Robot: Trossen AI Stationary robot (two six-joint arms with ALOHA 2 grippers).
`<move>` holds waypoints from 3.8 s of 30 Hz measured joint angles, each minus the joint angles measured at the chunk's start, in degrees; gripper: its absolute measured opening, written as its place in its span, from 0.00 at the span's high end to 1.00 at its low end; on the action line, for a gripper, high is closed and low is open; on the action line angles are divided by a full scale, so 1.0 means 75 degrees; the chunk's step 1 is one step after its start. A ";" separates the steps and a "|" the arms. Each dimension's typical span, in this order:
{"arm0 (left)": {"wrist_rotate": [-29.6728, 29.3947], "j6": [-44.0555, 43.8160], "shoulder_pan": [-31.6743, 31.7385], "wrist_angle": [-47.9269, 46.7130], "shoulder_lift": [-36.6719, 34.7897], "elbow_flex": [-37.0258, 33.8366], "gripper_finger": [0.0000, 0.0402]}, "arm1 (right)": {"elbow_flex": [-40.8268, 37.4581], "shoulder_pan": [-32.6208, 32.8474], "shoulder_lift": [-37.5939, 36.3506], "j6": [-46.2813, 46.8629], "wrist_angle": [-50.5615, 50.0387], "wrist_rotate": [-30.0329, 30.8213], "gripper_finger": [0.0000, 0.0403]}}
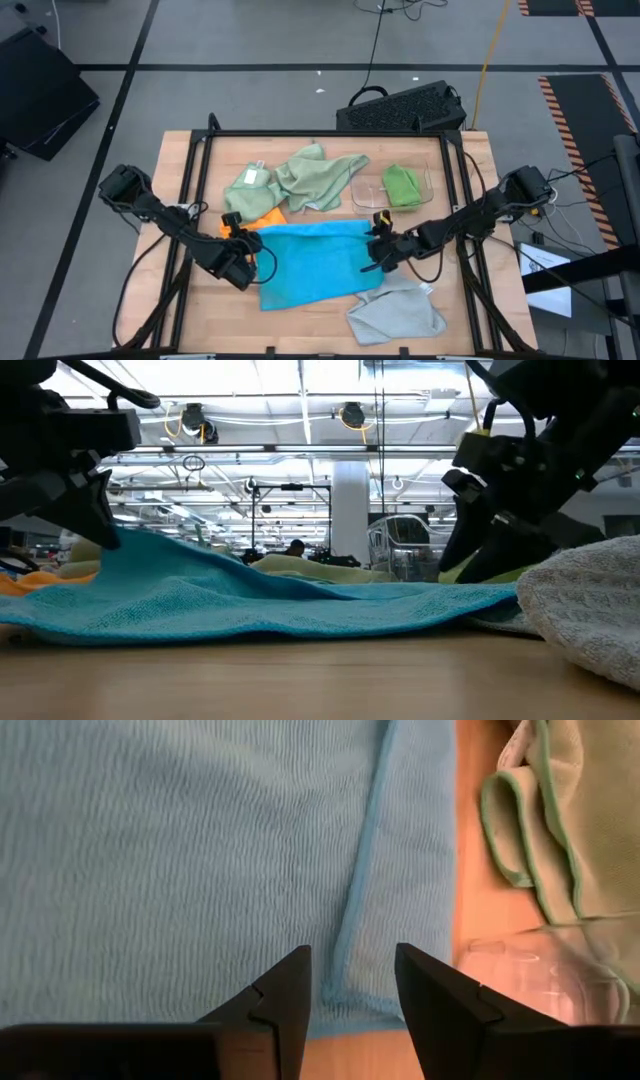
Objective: Fold microfiber towels
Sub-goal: Fold the blue microfiber cloth
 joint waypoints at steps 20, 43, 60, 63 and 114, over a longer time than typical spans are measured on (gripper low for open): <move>0.0023 -0.0086 0.0003 0.0002 0.0000 0.0000 0.98 | 0.0000 -0.0483 0.0038 -0.1382 0.0046 -0.0666 0.68; 0.0067 -0.0069 0.0006 -0.0001 -0.0003 0.0000 0.98 | -0.0425 -0.0793 0.0038 -0.1430 0.0771 -0.1016 0.98; 0.0041 -0.0041 -0.0109 -0.0076 -0.0500 0.0480 0.99 | -0.0425 -0.0793 -0.1137 -0.0409 0.0729 -0.1738 0.99; 0.0029 -0.0006 -0.0235 -0.0060 -0.0628 0.0621 0.99 | -0.0425 -0.0793 -0.1492 -0.0074 0.0471 -0.1986 0.99; 0.1672 -0.1086 -0.2098 0.3710 0.0906 0.0973 0.99 | -0.0423 0.0757 -0.0976 0.4325 0.0483 -0.4442 0.91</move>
